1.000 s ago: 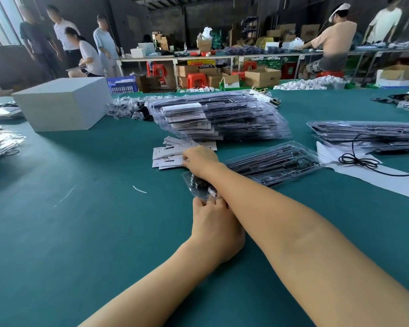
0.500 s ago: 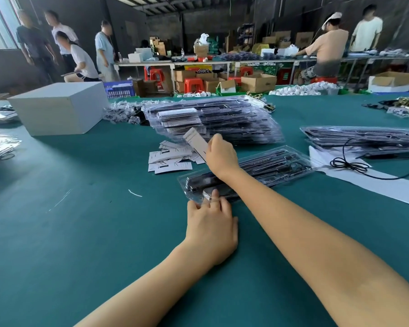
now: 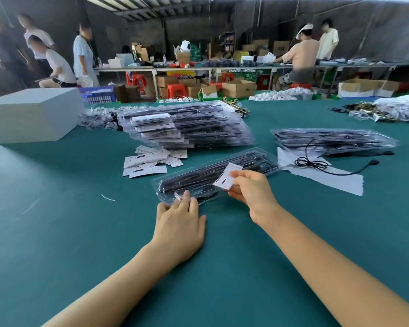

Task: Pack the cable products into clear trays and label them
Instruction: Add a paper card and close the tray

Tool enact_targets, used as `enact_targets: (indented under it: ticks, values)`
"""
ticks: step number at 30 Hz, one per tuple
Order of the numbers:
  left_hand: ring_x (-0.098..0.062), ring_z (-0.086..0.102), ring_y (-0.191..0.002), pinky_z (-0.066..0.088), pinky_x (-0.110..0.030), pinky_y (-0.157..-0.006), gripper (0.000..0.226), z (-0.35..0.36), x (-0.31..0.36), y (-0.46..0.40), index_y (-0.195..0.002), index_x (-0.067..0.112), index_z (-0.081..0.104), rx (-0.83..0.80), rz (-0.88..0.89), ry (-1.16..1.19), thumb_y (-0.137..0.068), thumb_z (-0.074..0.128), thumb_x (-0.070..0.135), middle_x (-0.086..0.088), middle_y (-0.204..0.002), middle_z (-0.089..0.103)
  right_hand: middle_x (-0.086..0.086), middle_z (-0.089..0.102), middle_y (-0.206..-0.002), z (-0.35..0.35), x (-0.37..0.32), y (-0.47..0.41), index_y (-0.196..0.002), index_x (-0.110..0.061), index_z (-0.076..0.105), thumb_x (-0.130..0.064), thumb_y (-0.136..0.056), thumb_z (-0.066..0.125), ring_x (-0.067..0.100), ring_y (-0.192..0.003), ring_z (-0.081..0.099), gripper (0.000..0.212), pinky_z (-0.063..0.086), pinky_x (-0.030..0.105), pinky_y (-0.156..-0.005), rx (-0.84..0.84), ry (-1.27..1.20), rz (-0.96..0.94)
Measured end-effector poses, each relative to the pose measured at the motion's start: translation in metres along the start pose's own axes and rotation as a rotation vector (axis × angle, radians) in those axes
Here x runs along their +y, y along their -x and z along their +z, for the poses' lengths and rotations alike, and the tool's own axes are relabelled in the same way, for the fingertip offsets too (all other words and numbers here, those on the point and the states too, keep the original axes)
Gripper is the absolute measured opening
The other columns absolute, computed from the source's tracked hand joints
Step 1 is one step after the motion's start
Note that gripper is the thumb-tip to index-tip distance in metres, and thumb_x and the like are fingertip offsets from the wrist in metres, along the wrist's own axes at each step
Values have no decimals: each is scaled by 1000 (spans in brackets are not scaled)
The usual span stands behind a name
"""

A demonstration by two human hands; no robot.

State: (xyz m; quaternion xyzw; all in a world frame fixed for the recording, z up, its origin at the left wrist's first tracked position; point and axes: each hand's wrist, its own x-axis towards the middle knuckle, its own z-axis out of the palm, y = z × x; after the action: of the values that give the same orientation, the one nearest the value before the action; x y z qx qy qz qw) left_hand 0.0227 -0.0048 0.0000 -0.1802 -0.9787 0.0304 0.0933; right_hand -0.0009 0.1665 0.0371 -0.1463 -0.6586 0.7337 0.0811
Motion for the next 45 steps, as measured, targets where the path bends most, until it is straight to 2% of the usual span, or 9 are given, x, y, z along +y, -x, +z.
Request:
enact_targets:
  ticks: [6, 10, 14, 18, 22, 26, 29, 38, 45]
  values:
    - [-13, 28, -141, 18, -39, -99, 49, 1, -1, 2, -137, 19, 31, 39, -5, 30, -98, 21, 47, -3, -159, 20, -5, 71, -86, -11, 24, 6, -100, -15, 72, -10, -87, 65, 8, -82, 65, 15, 42, 4, -70, 149, 545, -382]
    - [-11, 22, -143, 15, -40, -99, 54, 2, -3, 3, -143, 22, 25, 30, -1, 63, -97, 20, 50, 0, -160, 17, -3, 70, -88, -13, 29, 8, -96, -18, 74, -14, -87, 66, 17, -80, 63, 12, 50, 28, -71, 229, 754, -562]
    - [-11, 20, -144, 11, -40, -97, 52, 3, -6, 2, -140, 21, 27, 7, 21, 103, -97, 20, 50, -2, -160, 15, -4, 48, -89, -15, 29, 7, -88, -19, 74, -16, -84, 70, 18, -65, 52, 6, 38, 26, -58, 325, 794, -631]
    - [-9, 27, -139, 11, -35, -91, 44, 1, -16, 0, -128, 24, 36, -12, 63, 162, -96, 20, 49, 0, -159, 21, -3, 59, -90, -16, 30, 5, -85, -17, 72, -14, -86, 67, 17, -70, 60, 6, 41, 27, -60, 334, 753, -612]
    - [-9, 39, -128, 12, -32, -88, 47, -6, -26, -4, -139, 27, 29, -13, 96, 233, -98, 19, 48, 9, -148, 40, -1, 63, -86, -16, 22, 9, -81, -15, 71, -14, -87, 66, 16, -67, 62, 8, 45, 29, -61, 445, 599, -639]
    - [-11, 46, -116, 14, -33, -86, 44, -11, -28, -4, -136, 26, 33, -7, 111, 249, -98, 19, 44, 9, -141, 47, -2, 65, -76, -10, 20, 24, -78, -13, 73, -9, -79, 70, 15, -57, 59, 4, 48, 26, -50, 283, 797, -1178]
    - [-15, 44, -83, 22, -34, -88, 37, -14, -28, -3, -100, 20, 41, -15, 108, 225, -86, 14, 42, 7, -94, 55, 0, 63, -72, -4, 27, 30, -72, -13, 70, -8, -76, 66, 20, -56, 58, 7, 47, 30, -45, 48, 962, -1398]
    - [-3, 38, -65, 17, -32, -83, 29, -11, -39, -3, -74, 26, 19, -26, 207, 235, -95, 31, 42, 10, -71, 39, -1, 61, -68, -8, 31, 25, -67, -12, 68, -3, -74, 71, 20, -52, 57, 11, 44, 30, -41, -38, 1142, -1297]
    - [-9, 41, -71, 17, -32, -86, 24, -10, -42, -2, -85, 25, 23, -20, 232, 213, -93, 30, 47, 12, -77, 40, -1, 55, -58, -1, 25, 31, -63, -12, 67, -4, -72, 75, 18, -43, 48, 14, 40, 27, -37, 72, 1089, -1318]
